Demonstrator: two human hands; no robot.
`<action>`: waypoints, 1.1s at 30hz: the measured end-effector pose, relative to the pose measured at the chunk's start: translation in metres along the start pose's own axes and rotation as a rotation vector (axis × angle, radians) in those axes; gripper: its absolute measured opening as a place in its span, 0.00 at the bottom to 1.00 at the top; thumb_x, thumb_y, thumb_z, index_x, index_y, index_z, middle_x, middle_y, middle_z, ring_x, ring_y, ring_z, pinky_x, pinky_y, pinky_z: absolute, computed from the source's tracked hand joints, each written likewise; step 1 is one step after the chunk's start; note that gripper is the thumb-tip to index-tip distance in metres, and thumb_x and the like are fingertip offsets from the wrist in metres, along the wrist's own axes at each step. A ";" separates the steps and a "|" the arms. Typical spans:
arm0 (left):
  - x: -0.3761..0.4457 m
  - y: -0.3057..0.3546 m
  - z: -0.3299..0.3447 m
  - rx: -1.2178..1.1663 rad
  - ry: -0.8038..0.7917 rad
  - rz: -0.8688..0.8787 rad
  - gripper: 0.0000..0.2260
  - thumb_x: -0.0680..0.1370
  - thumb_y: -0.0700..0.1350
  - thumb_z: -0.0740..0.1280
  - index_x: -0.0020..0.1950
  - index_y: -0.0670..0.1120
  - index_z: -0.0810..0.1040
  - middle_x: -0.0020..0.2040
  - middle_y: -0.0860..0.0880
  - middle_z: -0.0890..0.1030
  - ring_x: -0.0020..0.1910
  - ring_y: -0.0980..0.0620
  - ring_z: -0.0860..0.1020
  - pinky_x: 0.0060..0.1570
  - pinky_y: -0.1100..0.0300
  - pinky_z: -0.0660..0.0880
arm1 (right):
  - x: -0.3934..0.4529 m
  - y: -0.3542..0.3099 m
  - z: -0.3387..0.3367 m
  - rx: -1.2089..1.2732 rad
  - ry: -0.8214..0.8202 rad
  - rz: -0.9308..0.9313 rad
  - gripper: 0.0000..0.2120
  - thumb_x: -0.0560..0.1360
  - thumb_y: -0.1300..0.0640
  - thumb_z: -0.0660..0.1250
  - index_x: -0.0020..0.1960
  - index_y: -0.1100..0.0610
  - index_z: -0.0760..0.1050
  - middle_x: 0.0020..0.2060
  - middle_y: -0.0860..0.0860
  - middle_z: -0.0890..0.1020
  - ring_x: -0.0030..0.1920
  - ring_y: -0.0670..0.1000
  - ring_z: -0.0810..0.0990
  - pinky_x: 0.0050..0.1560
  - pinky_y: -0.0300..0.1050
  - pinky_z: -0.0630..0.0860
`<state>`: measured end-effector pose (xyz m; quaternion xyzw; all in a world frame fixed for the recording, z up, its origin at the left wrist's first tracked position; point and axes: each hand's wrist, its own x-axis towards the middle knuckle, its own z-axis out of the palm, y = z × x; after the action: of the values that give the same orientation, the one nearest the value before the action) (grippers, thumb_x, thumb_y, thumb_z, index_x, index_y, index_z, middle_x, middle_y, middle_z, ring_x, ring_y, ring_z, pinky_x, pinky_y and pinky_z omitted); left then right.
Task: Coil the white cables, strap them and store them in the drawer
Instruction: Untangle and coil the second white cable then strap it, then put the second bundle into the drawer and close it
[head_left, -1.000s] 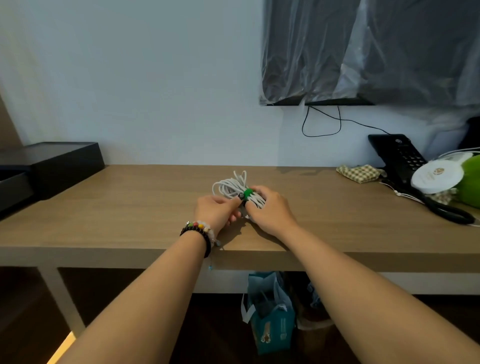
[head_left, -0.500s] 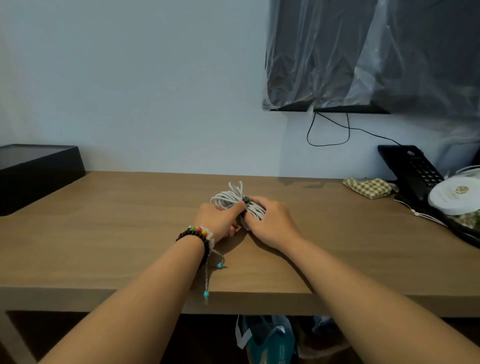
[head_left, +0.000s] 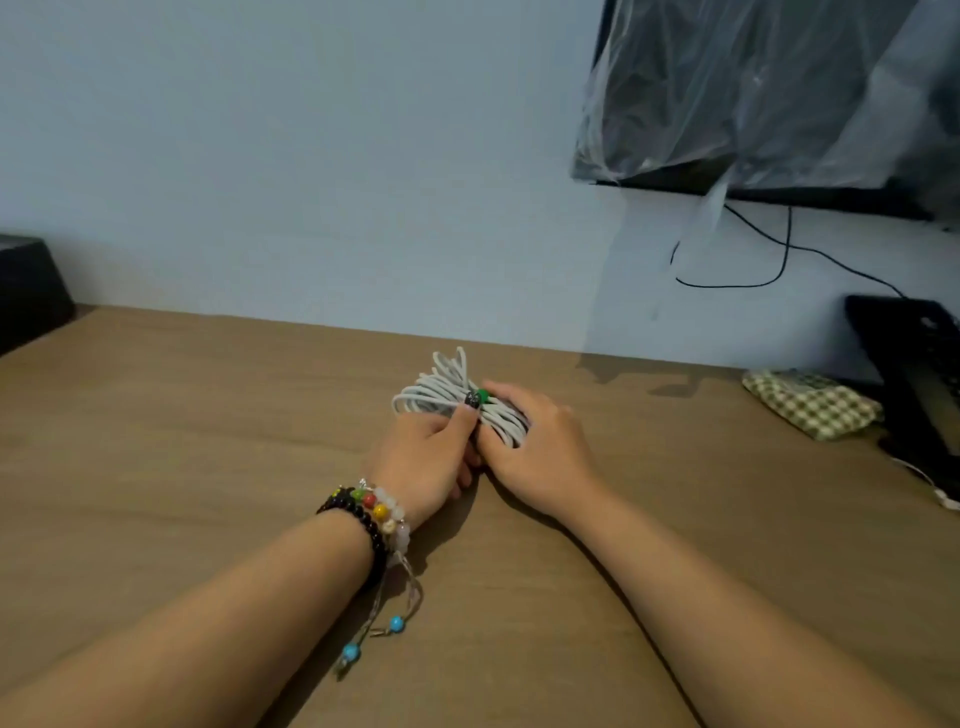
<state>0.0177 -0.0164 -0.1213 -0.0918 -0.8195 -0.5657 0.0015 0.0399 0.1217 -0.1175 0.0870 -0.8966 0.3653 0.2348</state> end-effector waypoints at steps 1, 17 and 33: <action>-0.002 -0.001 0.001 -0.023 -0.004 0.003 0.24 0.82 0.53 0.58 0.31 0.43 0.79 0.23 0.50 0.77 0.21 0.56 0.72 0.33 0.60 0.68 | -0.002 0.001 0.001 -0.018 -0.009 0.027 0.20 0.73 0.56 0.69 0.65 0.50 0.76 0.54 0.49 0.82 0.55 0.46 0.77 0.54 0.34 0.69; -0.041 0.030 -0.043 -0.261 0.073 -0.597 0.17 0.83 0.43 0.58 0.39 0.39 0.77 0.27 0.47 0.75 0.19 0.56 0.71 0.20 0.66 0.67 | -0.011 -0.030 -0.009 -0.074 -0.180 0.449 0.25 0.70 0.55 0.72 0.66 0.55 0.74 0.55 0.51 0.77 0.58 0.54 0.75 0.59 0.51 0.74; -0.099 0.168 -0.102 0.319 -0.347 -0.175 0.43 0.70 0.47 0.76 0.78 0.53 0.53 0.69 0.56 0.62 0.65 0.59 0.68 0.55 0.77 0.66 | -0.018 -0.125 -0.143 0.120 -0.600 0.646 0.18 0.67 0.49 0.74 0.56 0.38 0.76 0.48 0.38 0.81 0.46 0.42 0.81 0.47 0.51 0.82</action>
<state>0.1304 -0.0679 0.0605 -0.1148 -0.8913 -0.4029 -0.1737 0.1476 0.1313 0.0391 -0.0819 -0.8833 0.4301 -0.1675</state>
